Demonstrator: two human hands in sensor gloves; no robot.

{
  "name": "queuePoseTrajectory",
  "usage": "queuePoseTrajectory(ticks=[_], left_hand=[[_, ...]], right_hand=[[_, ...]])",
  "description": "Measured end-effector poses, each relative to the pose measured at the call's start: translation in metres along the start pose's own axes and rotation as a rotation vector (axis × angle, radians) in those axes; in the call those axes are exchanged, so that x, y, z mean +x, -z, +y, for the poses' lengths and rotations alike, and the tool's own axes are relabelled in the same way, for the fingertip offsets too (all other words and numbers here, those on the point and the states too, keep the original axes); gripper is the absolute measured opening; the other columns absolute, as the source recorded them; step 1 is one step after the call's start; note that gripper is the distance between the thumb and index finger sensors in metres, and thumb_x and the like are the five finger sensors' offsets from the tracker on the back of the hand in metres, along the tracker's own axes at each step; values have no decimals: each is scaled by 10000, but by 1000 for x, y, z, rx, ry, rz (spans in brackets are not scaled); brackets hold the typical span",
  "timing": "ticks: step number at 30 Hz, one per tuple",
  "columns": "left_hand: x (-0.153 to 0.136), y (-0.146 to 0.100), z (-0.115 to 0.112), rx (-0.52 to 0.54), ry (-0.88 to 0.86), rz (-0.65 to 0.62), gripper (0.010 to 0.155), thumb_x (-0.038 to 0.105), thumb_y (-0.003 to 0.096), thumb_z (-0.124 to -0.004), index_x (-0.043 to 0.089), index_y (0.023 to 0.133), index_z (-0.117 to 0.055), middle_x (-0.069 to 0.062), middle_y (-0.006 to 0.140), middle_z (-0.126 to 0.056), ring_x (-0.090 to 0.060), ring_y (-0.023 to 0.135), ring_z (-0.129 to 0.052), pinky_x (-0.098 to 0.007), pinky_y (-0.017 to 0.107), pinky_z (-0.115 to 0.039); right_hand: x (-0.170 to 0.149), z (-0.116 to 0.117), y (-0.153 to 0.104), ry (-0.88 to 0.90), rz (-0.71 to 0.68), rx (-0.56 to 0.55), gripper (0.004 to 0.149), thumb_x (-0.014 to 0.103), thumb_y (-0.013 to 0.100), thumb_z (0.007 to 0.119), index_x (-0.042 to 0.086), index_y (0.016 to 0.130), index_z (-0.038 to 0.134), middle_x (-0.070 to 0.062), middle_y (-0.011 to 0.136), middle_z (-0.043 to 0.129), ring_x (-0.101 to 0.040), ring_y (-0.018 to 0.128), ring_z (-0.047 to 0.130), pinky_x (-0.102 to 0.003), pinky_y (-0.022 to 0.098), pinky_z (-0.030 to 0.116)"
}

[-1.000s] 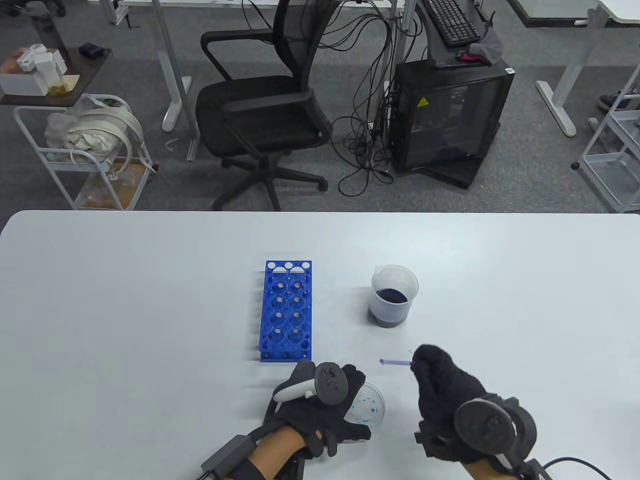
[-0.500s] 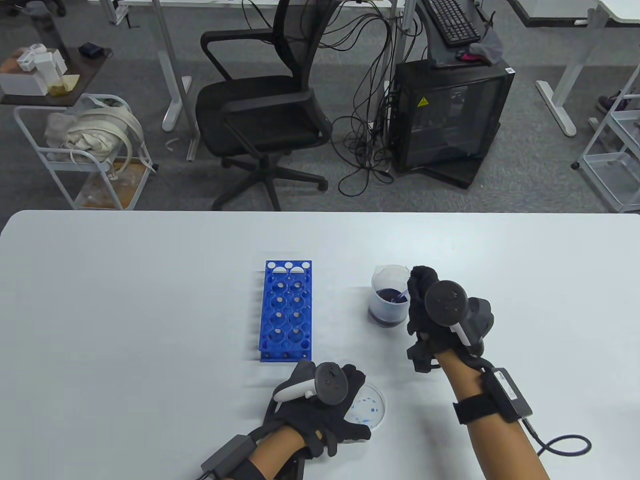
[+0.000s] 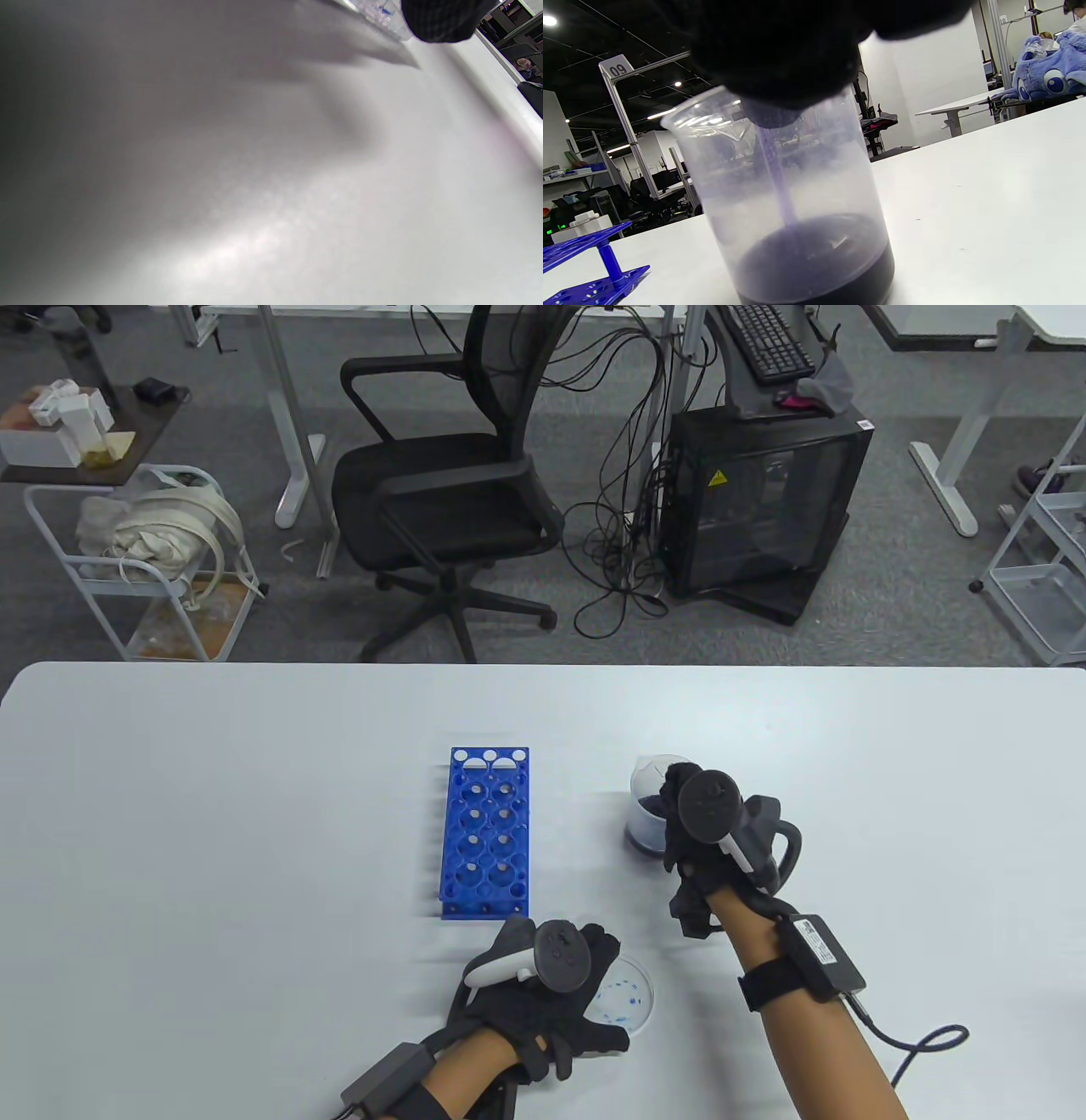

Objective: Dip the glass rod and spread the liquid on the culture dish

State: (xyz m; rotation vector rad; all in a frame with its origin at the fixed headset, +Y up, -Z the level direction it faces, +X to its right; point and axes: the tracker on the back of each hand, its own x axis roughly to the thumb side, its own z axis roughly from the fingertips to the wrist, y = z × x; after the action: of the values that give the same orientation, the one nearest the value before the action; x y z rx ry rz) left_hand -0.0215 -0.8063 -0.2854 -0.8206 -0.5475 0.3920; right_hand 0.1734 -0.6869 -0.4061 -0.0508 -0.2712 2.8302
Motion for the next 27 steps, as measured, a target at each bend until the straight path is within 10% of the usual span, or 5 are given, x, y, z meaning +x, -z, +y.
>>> queuePoseTrajectory(ticks=[27], left_hand=[[0, 0, 0, -2, 0, -2, 1060, 753, 565, -626, 382, 1072, 228, 68, 1163, 286, -221, 965, 311, -585, 584, 225]], right_hand=[[-16, -25, -6, 132, 15, -135, 386, 397, 513, 634, 277, 868, 542, 28, 798, 860, -80, 237, 975, -321, 162, 840]])
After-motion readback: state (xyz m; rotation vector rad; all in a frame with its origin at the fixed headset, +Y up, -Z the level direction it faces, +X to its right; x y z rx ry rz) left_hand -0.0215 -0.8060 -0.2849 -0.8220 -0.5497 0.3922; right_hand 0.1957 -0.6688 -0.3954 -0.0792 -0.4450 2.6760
